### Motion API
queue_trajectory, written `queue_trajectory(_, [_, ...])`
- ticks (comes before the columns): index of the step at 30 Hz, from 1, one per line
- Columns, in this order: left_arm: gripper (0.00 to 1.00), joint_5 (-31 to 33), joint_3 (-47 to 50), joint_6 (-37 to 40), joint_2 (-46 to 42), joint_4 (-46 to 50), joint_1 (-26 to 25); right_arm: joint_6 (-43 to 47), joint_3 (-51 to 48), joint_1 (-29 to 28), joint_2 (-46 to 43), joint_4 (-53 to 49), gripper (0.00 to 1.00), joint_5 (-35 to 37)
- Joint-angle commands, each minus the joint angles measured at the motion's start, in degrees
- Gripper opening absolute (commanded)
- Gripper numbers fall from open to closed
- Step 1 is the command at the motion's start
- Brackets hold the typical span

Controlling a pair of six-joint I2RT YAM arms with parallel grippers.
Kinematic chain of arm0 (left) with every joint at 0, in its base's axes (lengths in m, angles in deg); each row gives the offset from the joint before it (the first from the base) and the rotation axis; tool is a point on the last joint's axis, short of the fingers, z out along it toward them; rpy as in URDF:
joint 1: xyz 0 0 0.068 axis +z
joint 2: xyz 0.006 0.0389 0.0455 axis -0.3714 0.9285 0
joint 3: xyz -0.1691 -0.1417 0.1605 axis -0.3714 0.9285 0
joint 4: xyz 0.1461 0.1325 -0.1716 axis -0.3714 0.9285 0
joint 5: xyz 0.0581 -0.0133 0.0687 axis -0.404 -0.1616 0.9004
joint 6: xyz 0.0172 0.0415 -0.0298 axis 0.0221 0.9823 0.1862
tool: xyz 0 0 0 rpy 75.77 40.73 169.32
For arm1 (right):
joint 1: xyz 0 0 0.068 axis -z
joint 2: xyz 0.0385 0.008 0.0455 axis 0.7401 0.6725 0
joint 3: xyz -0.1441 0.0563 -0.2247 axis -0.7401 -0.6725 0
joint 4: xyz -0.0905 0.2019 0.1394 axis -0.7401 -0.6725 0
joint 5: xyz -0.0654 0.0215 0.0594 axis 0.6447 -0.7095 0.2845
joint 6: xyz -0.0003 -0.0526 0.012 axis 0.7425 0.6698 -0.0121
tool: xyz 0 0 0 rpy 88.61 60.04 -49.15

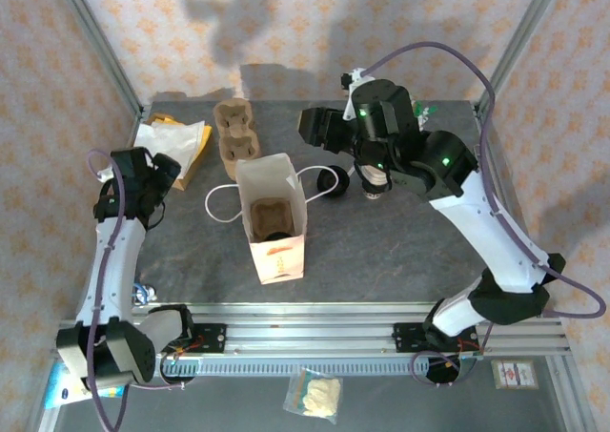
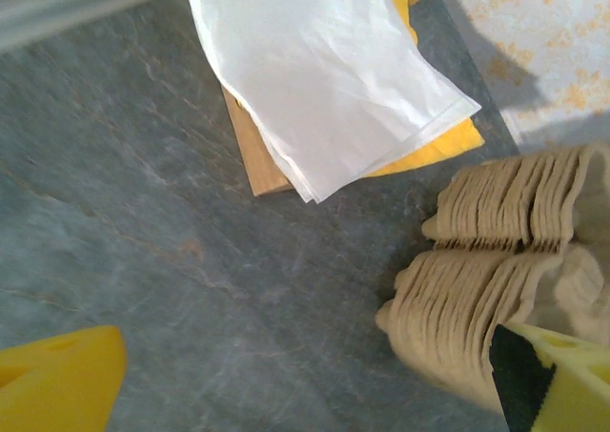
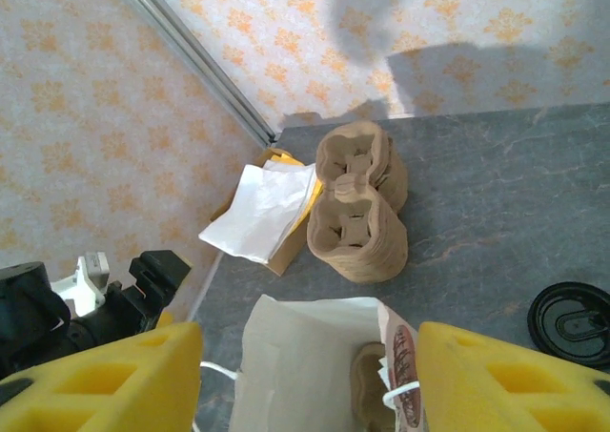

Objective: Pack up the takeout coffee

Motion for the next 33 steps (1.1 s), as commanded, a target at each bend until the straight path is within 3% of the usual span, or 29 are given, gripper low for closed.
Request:
queue_trajectory(1, [0.97, -9.16, 3.96, -11.38, 1.57, -12.89, 3.59, 2.01, -3.68, 2.10, -0.78, 4.17, 0.61, -1.10])
queue_trajectory(5, [0.93, -12.59, 7.86, -20.45, 4.06, -23.45, 5.61, 2.82, -8.51, 4.94, -2.47, 8.75, 0.61, -3.44])
queue_trajectory(12, [0.84, -14.47, 8.35, -27.40, 11.60, -30.69, 5.60, 4.08, -13.51, 8.25, -2.53, 12.73, 0.62, -6.76])
queue_trajectory(23, [0.76, -14.45, 2.06, -25.76, 22.70, -30.29, 5.60, 4.99, -16.82, 10.81, -3.27, 15.05, 0.62, -7.17])
queue_trajectory(33, [0.73, -15.50, -0.06, -26.26, 26.75, -31.04, 5.60, 5.07, -18.58, 11.60, -2.77, 16.04, 0.62, -7.86])
